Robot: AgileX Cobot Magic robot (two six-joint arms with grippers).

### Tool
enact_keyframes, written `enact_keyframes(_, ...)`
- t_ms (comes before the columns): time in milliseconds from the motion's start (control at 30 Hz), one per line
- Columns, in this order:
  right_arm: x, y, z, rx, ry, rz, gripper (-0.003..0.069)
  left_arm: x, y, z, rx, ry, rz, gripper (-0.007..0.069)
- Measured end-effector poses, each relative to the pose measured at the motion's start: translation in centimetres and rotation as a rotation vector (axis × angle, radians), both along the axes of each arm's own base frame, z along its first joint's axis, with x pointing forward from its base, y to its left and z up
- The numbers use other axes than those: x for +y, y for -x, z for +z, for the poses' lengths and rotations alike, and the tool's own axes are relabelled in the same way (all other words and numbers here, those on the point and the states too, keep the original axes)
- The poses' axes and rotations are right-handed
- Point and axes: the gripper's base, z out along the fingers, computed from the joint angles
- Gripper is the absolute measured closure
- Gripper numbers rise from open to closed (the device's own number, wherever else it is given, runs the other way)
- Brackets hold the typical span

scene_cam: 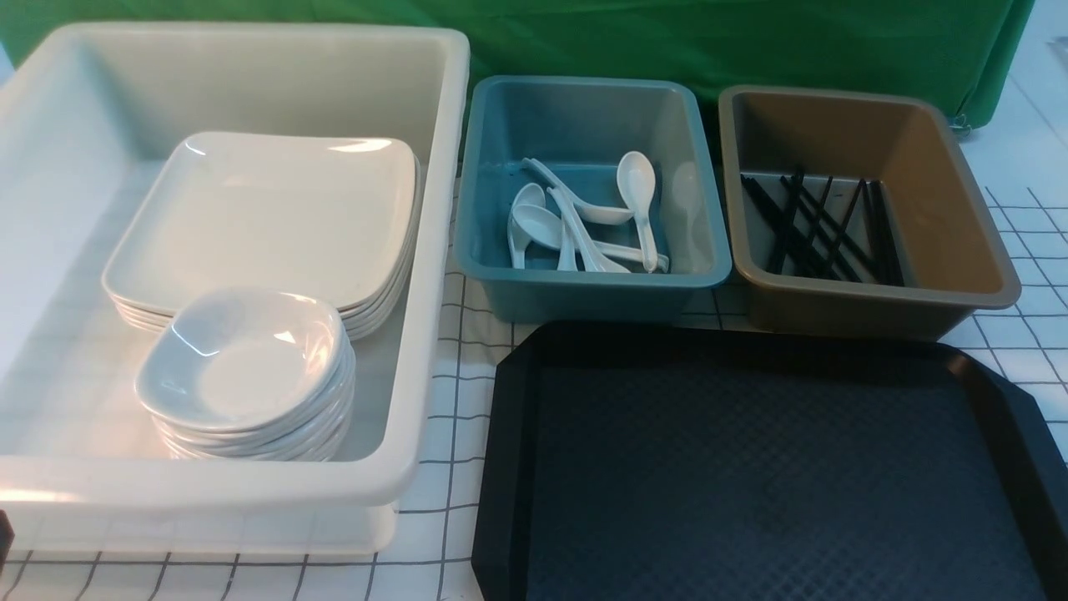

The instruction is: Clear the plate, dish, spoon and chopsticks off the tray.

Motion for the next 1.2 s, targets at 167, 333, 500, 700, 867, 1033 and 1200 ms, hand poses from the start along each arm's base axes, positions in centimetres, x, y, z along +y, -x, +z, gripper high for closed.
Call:
enact_keyframes(167,0.0,0.0,0.0,0.0,0.0,0.0,0.0453,0.0,0.0,0.0,0.0,0.0,0.0,0.062)
enact_keyframes(333,0.2,0.0,-0.1,0.022,-0.038,0.039,0.0447,0.0,0.0,0.0,0.0,0.0,0.0,0.062)
enact_keyframes(500,0.6,-0.5,-0.9,0.047,-0.02,0.063,0.044,0.0,0.0,0.0,0.0,0.0,0.0,0.062)
enact_keyframes(700,1.2,-1.6,-2.6,0.1,0.018,0.062,0.0428,0.0,0.0,0.0,0.0,-0.001,0.0,0.062)
enact_keyframes(867,1.9,-3.8,-6.7,0.211,0.115,-0.092,0.0421,0.0,0.0,0.0,0.0,-0.001,0.0,0.062)
enact_keyframes(1033,1.7,-6.4,-13.4,0.423,0.16,-0.288,0.042,0.0,0.0,0.0,0.0,-0.001,0.0,0.062)
enact_keyframes(1200,1.2,-7.2,-18.5,0.614,0.172,-0.394,0.0419,0.0,0.0,0.0,0.001,-0.001,0.0,0.062)
